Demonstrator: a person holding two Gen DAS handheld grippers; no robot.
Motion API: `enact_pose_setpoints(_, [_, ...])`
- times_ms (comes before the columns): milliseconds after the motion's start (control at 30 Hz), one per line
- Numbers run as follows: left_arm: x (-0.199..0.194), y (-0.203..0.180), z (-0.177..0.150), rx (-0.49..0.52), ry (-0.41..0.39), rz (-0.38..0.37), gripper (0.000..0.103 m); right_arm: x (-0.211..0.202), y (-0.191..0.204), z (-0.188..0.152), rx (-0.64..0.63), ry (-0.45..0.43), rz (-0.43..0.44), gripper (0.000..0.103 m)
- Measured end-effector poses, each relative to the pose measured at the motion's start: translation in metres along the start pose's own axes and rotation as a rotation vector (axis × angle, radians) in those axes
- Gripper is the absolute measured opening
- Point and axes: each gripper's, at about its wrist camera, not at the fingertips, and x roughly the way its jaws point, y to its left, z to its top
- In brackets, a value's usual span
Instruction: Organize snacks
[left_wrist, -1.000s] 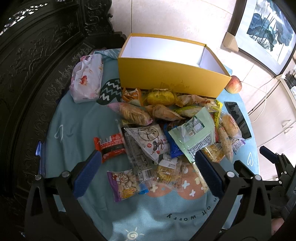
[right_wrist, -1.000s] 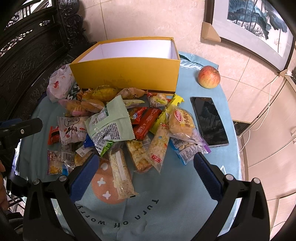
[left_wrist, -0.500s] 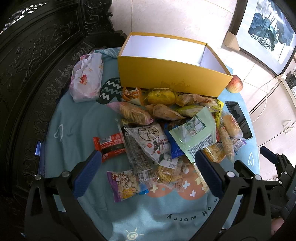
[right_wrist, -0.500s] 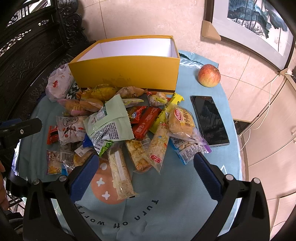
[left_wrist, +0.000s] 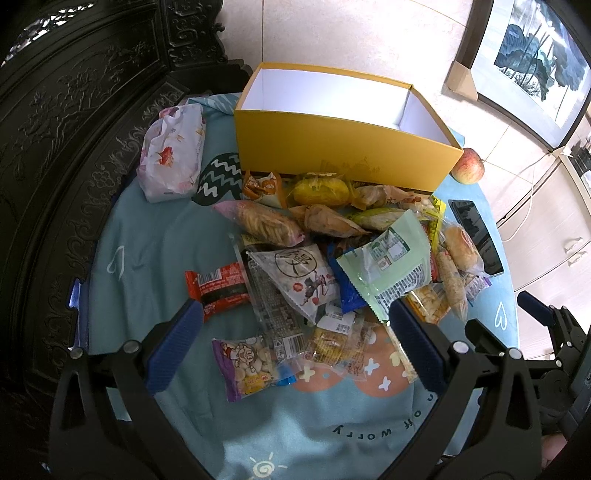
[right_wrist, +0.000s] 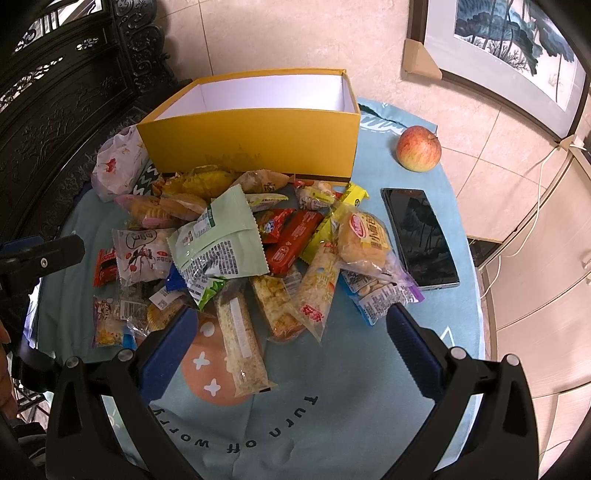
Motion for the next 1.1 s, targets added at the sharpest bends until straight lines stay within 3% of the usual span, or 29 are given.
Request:
enact_pose_setpoints(633, [0.005,-0.001,-0.005,-0.001,0.007,-0.002,0.101,0.003,0.000,-0.002,0.001,0.006,0.002,0.102])
enact_pose_setpoints(933, [0.026,0.005,-0.009,0.000,0.052,-0.003,0.101,0.017,-0.030,-0.011,0.090,0.059,-0.005,0.102])
enact_pose_setpoints(1100, [0.034,-0.015,-0.004,0.102,0.041,-0.035,0.101,0.024,-0.043,-0.015,0.108,0.077,0.002,0.102])
